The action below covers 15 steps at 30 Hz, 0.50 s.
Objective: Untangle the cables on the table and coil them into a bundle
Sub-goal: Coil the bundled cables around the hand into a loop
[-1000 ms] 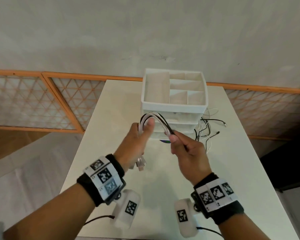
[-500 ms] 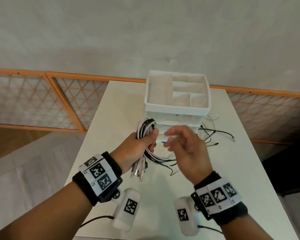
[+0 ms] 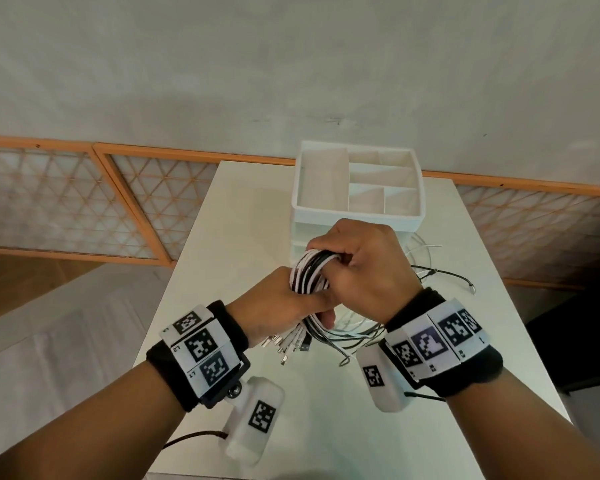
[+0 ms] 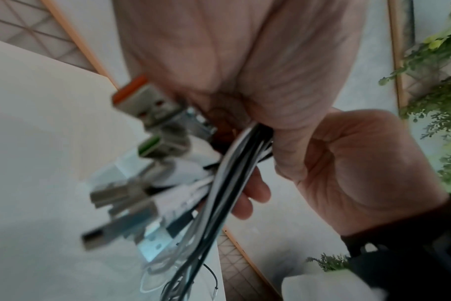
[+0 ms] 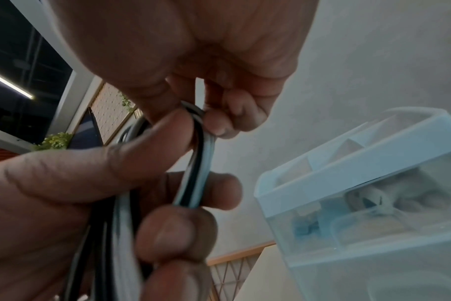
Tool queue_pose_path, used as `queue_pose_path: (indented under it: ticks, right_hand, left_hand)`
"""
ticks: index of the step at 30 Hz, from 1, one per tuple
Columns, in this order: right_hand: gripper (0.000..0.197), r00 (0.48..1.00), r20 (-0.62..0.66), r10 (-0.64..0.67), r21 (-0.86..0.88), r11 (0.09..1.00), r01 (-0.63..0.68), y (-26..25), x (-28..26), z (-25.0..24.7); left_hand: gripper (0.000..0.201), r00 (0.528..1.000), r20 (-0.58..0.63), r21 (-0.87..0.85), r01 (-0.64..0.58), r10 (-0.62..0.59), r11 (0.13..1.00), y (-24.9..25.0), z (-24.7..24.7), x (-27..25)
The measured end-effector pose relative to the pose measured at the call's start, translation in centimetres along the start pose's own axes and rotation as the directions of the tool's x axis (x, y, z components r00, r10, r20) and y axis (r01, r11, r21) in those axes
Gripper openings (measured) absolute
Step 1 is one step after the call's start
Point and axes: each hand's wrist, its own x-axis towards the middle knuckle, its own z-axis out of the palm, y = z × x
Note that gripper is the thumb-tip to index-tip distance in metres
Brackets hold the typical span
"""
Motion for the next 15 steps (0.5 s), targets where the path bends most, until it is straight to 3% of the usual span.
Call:
queue_pose_path:
  ticks: [5, 8, 10, 12, 14, 15]
  right_hand:
    - [0.025, 0.998, -0.012, 0.060, -0.054, 0.997, -0.060, -0.6, 0.5, 0.0]
    - [0.015, 0.991, -0.050, 0.125, -0.017, 0.992, -0.126, -1.0, 0.6, 0.0]
    - [0.009, 0.976, -0.026, 0.216, 0.187, 0.960, -0.207, -1.0, 0.2, -0.2]
    - [0.041, 0.958, 0.162, 0.235, 0.350, 0.895, -0.279, -0.3, -0.8, -0.2]
    - [0.080, 0.891, 0.399, 0.217, 0.274, 0.899, -0.342, 1.0, -2.4, 0.3]
    - [0.087, 0.842, 0.489, 0.228, 0.202, 0.909, -0.363, 1.5, -3.2, 0.9]
  left_hand:
    - [0.016, 0.998, -0.032, 0.055, -0.053, 0.055, 0.997, 0.3, 0.5, -0.3]
    - [0.033, 0.994, -0.092, 0.062, -0.058, 0.064, 0.996, 0.2, 0.7, 0.0]
    - [0.043, 0.987, -0.139, 0.054, -0.075, 0.082, 0.996, 0.4, 0.2, 0.0]
    - [0.051, 0.975, -0.191, 0.029, -0.108, 0.111, 0.994, 0.9, -0.6, -0.1]
    - [0.053, 0.965, -0.234, -0.009, -0.126, 0.120, 0.992, 1.5, -1.4, -0.4]
    - [0.051, 0.962, -0.246, -0.033, -0.133, 0.121, 0.991, 1.8, -1.7, -0.7]
